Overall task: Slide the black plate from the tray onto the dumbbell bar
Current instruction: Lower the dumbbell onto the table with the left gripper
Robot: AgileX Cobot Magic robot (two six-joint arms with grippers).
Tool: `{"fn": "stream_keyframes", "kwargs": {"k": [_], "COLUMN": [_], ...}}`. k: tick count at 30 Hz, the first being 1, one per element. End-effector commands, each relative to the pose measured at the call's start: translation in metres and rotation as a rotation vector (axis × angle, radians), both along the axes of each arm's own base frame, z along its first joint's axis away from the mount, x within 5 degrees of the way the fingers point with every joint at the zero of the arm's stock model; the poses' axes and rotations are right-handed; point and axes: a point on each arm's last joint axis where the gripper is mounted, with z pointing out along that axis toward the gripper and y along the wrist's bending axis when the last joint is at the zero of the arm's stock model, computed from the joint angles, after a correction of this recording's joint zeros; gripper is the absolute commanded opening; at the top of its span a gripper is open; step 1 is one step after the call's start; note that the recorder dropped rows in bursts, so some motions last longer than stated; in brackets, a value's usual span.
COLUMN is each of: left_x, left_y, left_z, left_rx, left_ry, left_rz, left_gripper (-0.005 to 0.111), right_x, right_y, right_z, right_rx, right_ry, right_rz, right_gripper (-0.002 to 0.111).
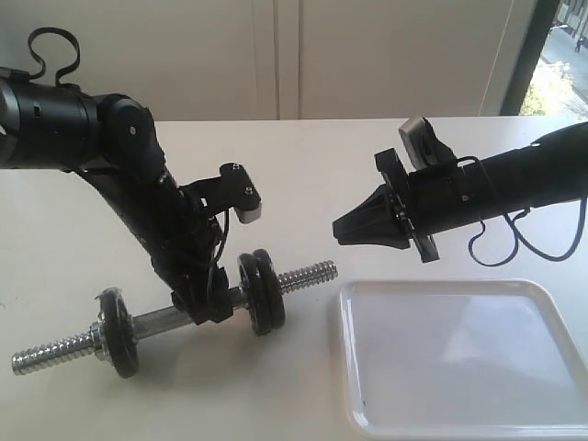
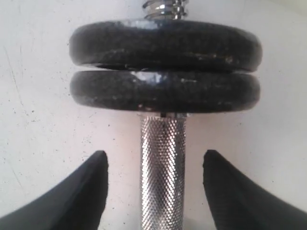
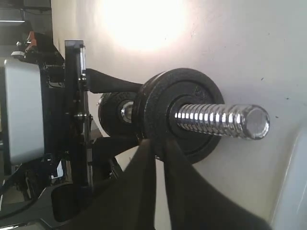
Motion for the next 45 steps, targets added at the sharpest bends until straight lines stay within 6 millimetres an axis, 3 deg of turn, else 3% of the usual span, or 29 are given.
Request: {"fn": "stream_keyframes", "kwargs": {"k": [1,22,31,40,45], "left_x": [-0.002,-0.003,0.005,0.005,0.005], "left_y": [0.000,0.007,0.010,0.010,0.010], "left_z": [0.002,0.012,-0.021,-0.017,-0.015], "left_rx": [-0.006,0.033,0.153,0.142,0.139], "left_ry": [0.020,-0.028,0.016,0.004,0.001], "left_rz": [0.006,-0.005,0.004,0.023,0.023], "left_gripper": [0.066,0.065,0.065,0.066,0.077], "right_x": [0.002,0.002,0.002,0.003,0.003], "right_y": [-0.003,-0.002,-0.002,-0.002,-0.002], "right_z": [0.006,0.007,0.007,0.007,0.007], "right_rx": [0.016,0.025,0.025,0.026,0.028], "right_ry": [-0.023,-0.023,-0.023,-0.022,-0.022], "right_rz": [-0.008,-0.016,-0.016,-0.018,-0.020], "right_gripper": [0.007,0.007,0.007,0.007,0.007]}}
